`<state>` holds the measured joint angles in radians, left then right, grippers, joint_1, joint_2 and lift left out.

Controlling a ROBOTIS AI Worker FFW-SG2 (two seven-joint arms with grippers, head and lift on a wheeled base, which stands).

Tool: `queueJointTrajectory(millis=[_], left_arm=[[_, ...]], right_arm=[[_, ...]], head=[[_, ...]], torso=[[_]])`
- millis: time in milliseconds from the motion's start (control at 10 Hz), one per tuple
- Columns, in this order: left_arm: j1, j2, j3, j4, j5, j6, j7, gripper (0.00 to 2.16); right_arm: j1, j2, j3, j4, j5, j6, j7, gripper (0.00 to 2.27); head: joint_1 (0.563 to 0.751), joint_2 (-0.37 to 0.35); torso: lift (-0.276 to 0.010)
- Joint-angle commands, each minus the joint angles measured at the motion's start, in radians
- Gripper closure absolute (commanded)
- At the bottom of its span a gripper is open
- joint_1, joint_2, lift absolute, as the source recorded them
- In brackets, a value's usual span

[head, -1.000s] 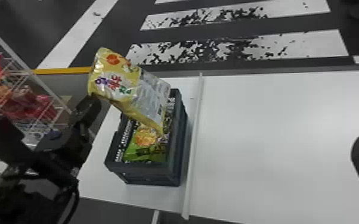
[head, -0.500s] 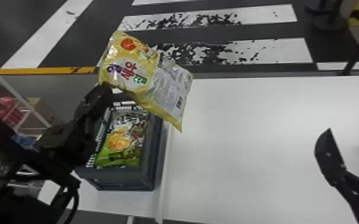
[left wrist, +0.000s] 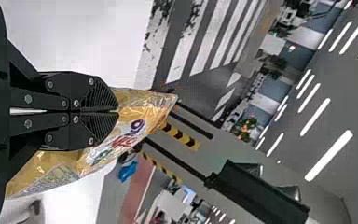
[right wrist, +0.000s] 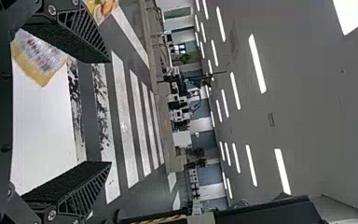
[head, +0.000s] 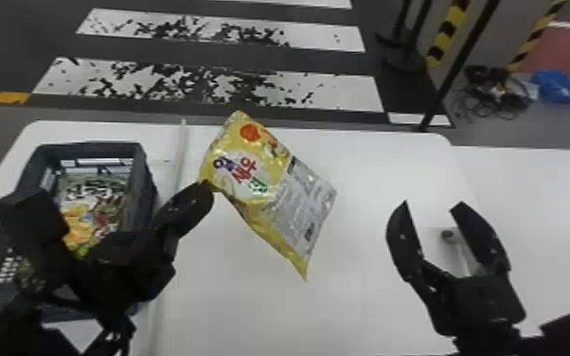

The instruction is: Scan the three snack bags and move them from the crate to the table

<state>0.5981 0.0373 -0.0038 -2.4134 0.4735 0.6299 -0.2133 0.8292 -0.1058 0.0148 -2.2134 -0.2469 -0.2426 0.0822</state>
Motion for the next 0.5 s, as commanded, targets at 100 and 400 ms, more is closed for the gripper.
queueJointTrajectory(millis=[100,400], left_arm=[[-0.054,0.023,-0.113,0.128,-0.044,-0.002,-0.012,2.05],[-0.150,0.019,-0.166,0.330,-0.062,-0.008,-0.054,2.05]], right_arm=[[-0.001,0.002,-0.001,0.000,-0.002,0.000,0.001,0.11],[0.001,0.000,-0.004,0.000,-0.002,0.000,-0.001,0.11]], head=[[0.695,-0.194],[0.695,-0.262]], torso=[[-0.062],[-0.062]])
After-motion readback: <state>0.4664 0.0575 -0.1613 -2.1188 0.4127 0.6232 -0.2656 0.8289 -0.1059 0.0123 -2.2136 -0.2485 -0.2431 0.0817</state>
